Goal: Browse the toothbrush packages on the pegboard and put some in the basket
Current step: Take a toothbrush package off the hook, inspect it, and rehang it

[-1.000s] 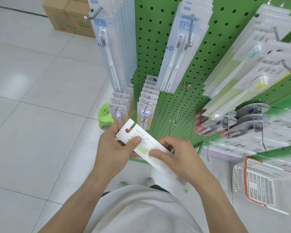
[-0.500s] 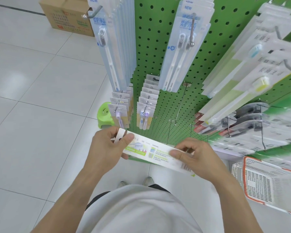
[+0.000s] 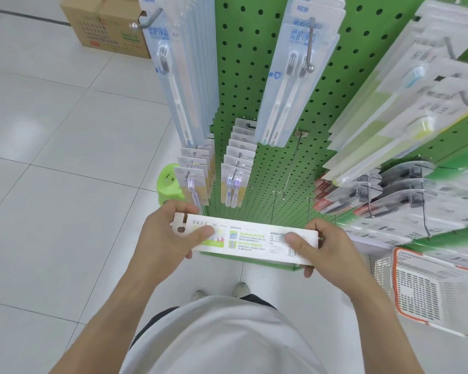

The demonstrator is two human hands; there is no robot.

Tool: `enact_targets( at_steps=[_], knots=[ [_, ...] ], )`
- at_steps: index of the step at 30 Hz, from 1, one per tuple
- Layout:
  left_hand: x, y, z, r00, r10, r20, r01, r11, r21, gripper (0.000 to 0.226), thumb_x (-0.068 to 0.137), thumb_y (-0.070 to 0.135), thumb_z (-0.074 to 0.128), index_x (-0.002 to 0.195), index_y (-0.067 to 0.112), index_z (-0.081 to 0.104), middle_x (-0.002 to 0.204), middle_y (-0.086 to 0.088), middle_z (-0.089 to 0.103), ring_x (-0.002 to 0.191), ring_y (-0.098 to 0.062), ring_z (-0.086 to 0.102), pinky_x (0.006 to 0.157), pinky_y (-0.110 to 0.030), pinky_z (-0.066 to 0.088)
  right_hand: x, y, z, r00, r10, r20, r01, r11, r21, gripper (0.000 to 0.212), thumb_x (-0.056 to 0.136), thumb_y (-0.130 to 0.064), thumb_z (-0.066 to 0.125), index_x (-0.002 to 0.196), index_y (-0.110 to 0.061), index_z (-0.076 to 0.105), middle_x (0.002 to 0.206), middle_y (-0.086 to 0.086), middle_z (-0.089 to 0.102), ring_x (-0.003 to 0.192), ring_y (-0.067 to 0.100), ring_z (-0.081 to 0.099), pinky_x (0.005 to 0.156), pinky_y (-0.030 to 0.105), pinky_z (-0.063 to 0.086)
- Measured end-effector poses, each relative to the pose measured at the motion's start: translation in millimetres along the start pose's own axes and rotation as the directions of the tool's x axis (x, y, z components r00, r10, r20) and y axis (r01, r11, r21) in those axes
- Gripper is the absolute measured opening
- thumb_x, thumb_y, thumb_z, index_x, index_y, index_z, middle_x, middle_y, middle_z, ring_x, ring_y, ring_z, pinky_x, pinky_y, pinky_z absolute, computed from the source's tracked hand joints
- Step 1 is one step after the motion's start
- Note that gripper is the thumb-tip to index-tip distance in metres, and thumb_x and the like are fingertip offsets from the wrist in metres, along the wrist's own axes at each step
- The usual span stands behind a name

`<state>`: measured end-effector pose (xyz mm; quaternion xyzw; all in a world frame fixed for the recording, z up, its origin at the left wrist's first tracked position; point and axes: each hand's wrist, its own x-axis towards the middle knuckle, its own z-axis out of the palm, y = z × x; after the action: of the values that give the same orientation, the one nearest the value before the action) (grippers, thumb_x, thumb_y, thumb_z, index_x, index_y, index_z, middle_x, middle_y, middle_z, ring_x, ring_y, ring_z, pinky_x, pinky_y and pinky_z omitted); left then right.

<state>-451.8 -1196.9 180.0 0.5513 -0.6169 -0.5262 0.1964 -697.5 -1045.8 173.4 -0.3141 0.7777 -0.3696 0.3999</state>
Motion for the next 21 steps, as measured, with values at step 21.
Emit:
enact_targets(
  at_steps=[21],
  knots=[
    [-12.9,-11.3,12.3,0.965,0.146,-0.217,-0.148,0.989,0.006,0.064,0.073,0.022,0.088,0.124,0.032,0.05,0.125,0.013,0.05,0.114,0.0,0.053,0.092,-0.019,0.045,-11.2,0.8,18.9,0.962,-0.132,0.238,0.087,0.978,0.188,0.027,0.076,-0.032,0.089,0.071,-0.018,0.067,0.101,0.001,0.077,0.091,0.03,0.072,0.085,0.055,0.054]
  ],
)
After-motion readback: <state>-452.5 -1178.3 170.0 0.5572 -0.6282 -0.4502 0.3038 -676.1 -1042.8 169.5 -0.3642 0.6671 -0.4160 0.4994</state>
